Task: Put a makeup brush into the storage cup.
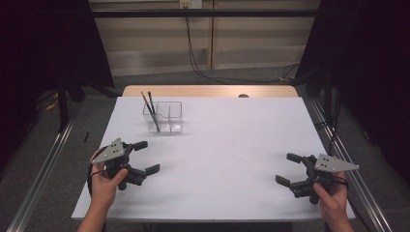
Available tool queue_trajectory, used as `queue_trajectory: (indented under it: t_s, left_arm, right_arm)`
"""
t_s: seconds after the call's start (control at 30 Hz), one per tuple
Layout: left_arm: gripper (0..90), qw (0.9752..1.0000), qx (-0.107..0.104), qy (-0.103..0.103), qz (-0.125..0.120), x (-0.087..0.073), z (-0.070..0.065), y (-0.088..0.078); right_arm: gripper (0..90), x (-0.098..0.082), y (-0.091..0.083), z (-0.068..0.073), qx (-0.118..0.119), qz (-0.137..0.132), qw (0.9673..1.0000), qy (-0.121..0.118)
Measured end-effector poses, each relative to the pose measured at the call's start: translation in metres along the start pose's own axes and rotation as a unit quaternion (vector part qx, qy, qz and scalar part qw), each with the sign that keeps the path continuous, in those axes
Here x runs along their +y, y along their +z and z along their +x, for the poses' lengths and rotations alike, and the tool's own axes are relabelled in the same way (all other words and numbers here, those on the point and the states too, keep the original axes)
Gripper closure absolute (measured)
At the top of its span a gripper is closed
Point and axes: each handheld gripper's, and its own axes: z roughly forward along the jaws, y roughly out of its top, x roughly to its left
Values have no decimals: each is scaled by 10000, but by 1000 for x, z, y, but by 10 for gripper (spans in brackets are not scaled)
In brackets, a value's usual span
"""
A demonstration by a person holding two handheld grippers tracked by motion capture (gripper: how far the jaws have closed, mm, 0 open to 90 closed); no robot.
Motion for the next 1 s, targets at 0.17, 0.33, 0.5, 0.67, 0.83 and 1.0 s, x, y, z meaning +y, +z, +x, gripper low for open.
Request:
queue_trajectory:
  t_s: [0.17, 0.33, 0.5, 0.67, 0.83, 1.0]
  left_arm:
    - [0, 10000, 13, -15, -5, -2, -1, -3]
    - [0, 10000, 34, -24, 6, -3, -1, -3]
    - [0, 10000, 45, -32, 27, -4, -2, -4]
    - [0, 10000, 67, -9, 26, -5, -2, -6]
    - [0, 9999, 96, -5, 43, -7, -3, -9]
    - [0, 9999, 95, -18, 44, -8, -5, -13]
  right_arm:
    - [52, 0, 0, 0, 9, 1, 10000, -7]
    - [52, 0, 0, 0, 5, -2, 10000, -4]
    - [52, 0, -1, -1, -11, -2, 10000, 0]
    - [52, 0, -1, -1, -14, -4, 10000, -10]
    - [51, 0, -1, -1, -13, -5, 10000, -11]
    - [52, 0, -2, -1, -15, -5, 10000, -2]
